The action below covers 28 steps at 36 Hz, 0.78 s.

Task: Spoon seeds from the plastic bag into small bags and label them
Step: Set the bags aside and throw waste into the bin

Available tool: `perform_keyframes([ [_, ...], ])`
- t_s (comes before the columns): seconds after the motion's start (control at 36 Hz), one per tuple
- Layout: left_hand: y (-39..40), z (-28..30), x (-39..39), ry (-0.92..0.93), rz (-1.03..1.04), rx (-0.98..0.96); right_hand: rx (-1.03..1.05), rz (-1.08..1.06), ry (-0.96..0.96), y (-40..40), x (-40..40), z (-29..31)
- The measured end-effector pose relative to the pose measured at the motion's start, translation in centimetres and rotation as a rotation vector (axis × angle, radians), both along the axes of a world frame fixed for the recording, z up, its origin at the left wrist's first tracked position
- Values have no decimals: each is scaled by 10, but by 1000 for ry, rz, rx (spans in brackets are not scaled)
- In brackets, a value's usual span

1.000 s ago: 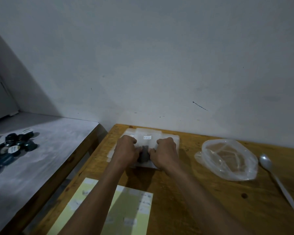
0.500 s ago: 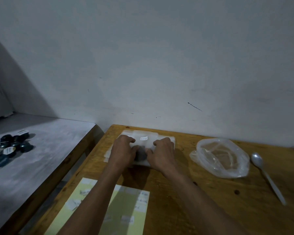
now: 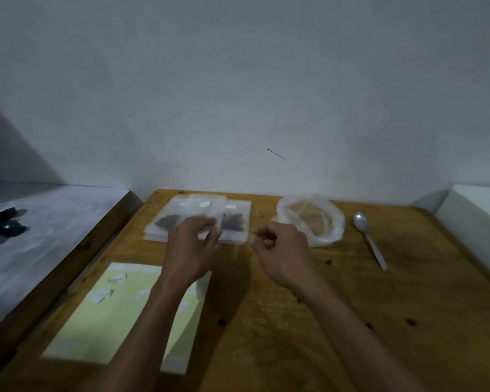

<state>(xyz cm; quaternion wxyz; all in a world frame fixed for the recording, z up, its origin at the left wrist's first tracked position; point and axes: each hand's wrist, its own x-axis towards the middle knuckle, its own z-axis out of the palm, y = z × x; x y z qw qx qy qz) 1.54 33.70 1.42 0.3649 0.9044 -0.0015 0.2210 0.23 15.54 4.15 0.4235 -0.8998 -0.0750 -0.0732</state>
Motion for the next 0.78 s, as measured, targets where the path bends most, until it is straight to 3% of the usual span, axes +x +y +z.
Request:
perform_keyframes([
  [0.25, -4, -39, -54, 93, 94, 53, -71, 227, 197, 16, -73, -43],
  [0.44, -5, -51, -68, 103, 103, 105, -360, 210, -5, 20, -88, -60],
  [0.64, -6, -54, -64, 113, 87, 159, -223, 208, -6, 16, -88, -61],
  [0.78, -14, -54, -58, 115, 72, 224, 162, 66, 93, 2, -77, -61],
])
